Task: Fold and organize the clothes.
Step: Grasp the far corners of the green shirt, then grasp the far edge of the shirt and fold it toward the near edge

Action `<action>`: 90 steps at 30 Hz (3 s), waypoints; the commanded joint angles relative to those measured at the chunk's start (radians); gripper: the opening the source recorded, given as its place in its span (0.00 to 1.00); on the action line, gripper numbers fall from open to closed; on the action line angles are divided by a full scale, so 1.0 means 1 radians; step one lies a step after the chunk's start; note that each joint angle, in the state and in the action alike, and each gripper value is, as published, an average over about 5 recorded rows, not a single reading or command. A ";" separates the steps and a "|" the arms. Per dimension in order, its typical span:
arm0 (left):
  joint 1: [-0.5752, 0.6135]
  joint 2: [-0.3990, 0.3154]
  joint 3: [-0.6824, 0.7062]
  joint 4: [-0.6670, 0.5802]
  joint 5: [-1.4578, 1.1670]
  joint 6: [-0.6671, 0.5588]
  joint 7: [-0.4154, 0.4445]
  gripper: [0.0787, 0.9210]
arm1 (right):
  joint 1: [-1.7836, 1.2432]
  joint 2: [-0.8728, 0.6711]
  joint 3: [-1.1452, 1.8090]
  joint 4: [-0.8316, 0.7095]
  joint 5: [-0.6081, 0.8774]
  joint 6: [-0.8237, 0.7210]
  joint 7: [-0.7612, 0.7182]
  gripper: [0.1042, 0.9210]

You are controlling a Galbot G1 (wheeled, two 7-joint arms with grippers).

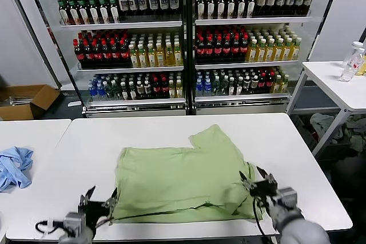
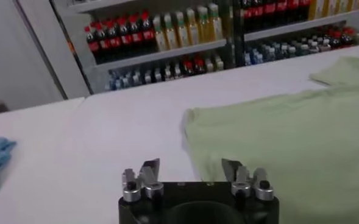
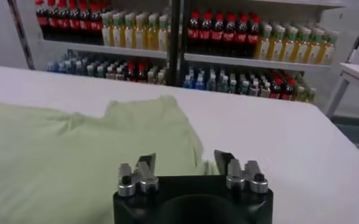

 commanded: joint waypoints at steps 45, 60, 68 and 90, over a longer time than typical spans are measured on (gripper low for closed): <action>-0.504 0.025 0.253 0.520 -0.288 -0.021 0.042 0.18 | 0.682 0.188 -0.455 -0.806 0.180 0.060 -0.129 0.22; -0.385 0.076 0.123 0.203 -0.407 -0.026 0.036 0.01 | 0.475 0.060 -0.304 -0.353 0.216 0.131 -0.071 0.00; -0.286 0.069 0.069 0.078 -0.426 -0.012 0.025 0.01 | 0.319 -0.027 -0.159 -0.155 0.236 0.112 -0.048 0.00; -0.032 0.060 0.053 0.002 -0.209 -0.001 0.087 0.01 | -0.309 -0.057 0.171 0.184 0.158 0.066 -0.019 0.00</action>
